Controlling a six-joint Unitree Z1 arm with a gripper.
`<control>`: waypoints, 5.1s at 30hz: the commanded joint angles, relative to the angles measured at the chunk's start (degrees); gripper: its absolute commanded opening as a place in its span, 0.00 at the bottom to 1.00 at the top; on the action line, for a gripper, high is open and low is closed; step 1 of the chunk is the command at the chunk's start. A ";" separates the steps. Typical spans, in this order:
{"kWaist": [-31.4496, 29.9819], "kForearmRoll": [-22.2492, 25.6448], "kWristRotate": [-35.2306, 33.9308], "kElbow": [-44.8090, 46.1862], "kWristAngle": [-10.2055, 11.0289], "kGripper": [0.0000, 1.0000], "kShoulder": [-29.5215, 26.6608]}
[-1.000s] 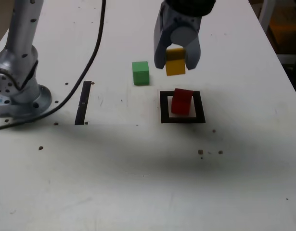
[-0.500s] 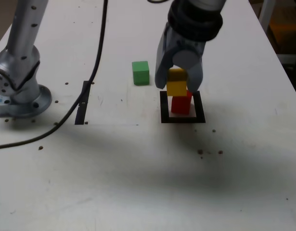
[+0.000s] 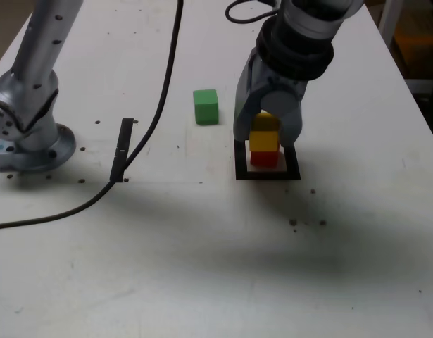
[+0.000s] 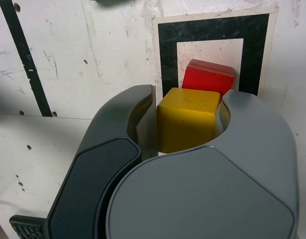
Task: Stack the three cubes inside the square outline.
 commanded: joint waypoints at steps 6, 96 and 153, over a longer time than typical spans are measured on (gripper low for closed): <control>0.09 -0.36 0.25 0.05 0.38 0.45 0.37; 24.42 -16.30 14.36 28.27 -0.44 0.71 -8.23; 8.43 8.04 5.21 -2.93 -1.29 0.38 -10.29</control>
